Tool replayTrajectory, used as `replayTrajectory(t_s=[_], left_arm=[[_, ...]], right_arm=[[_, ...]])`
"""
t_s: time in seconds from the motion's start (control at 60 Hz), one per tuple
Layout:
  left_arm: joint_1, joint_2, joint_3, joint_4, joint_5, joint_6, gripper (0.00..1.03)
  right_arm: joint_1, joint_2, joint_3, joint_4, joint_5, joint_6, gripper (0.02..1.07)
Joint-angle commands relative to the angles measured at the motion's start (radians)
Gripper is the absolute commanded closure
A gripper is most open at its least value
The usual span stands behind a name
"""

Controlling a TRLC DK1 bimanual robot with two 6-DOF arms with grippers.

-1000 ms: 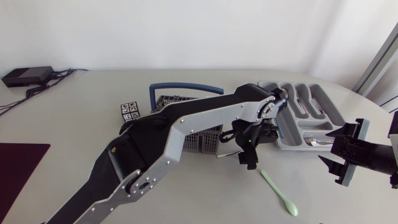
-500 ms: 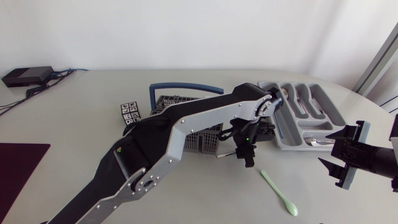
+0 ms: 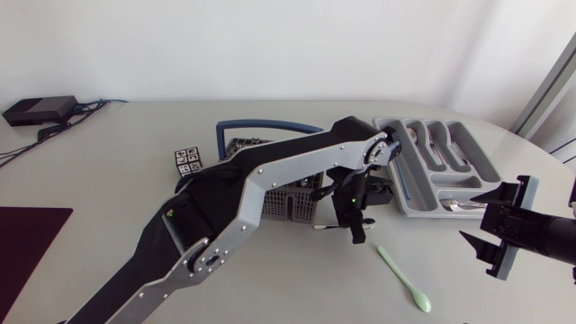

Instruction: Transfer all utensils from the basket to the drawer tray.

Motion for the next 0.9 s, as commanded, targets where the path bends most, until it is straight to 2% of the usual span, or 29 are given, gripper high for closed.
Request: replayTrajectory(t_s=[0.0, 0.167, 0.333, 0.483, 0.633, 0.75, 0.883], left_arm=[[0.009, -0.040, 0.002, -0.034, 0.039, -0.026, 1.00], [0.014, -0.158, -0.055, -0.018, 0.121, -0.069, 1.00], [0.008, -0.316, -0.201, 0.084, 0.170, -0.134, 1.00], [-0.003, -0.440, -0.331, 0.201, 0.197, -0.215, 1.00], [0.000, -0.495, -0.369, 0.273, 0.260, -0.321, 1.00], [0.011, -0.535, -0.425, 0.373, 0.296, -0.417, 1.00], [0.037, -0.601, -0.534, 0.574, 0.311, -0.558, 1.00]], right_arm=[[0.015, -0.041, -0.015, -0.042, -0.011, 0.031, 0.22], [0.044, -0.090, 0.037, -0.164, -0.047, 0.151, 0.20], [0.104, -0.133, 0.073, -0.277, -0.081, 0.300, 0.20], [0.214, -0.176, 0.122, -0.360, -0.103, 0.522, 0.20], [0.348, -0.185, 0.178, -0.394, -0.121, 0.760, 0.20], [0.435, -0.176, 0.229, -0.398, -0.142, 0.927, 0.20], [0.481, -0.118, 0.278, -0.374, -0.167, 1.097, 0.22]])
